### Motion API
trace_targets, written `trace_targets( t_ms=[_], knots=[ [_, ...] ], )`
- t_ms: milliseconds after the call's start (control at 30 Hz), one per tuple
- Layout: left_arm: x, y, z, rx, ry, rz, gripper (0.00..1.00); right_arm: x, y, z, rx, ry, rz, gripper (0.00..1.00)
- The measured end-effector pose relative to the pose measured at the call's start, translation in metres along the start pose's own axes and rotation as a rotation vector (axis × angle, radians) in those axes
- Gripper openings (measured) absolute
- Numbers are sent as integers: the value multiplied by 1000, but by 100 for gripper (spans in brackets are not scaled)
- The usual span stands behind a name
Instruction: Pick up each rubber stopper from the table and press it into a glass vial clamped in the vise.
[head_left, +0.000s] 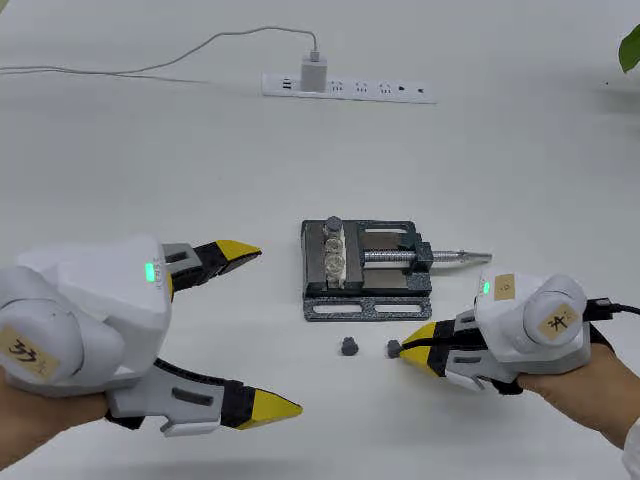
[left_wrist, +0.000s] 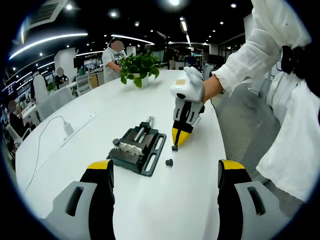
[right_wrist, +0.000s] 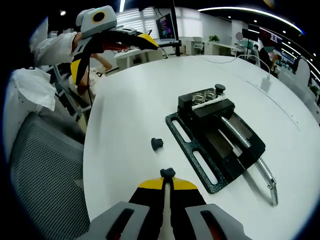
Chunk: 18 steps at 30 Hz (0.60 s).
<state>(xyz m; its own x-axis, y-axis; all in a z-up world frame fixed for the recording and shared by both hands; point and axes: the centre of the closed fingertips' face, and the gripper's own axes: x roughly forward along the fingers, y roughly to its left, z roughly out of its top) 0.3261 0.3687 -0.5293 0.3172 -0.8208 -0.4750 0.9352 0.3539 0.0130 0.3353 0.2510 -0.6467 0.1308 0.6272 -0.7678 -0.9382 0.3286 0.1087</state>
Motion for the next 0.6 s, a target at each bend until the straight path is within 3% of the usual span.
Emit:
trace_targets(
  t_ms=[433,600],
  knots=[
    [2,-3,2,3,-1,-8,84,-8,8,1,-15,-6,42,0],
    [2,-5,4,5,-5,-13,83,-18,15,8,-42,-23,85,0]
  ],
)
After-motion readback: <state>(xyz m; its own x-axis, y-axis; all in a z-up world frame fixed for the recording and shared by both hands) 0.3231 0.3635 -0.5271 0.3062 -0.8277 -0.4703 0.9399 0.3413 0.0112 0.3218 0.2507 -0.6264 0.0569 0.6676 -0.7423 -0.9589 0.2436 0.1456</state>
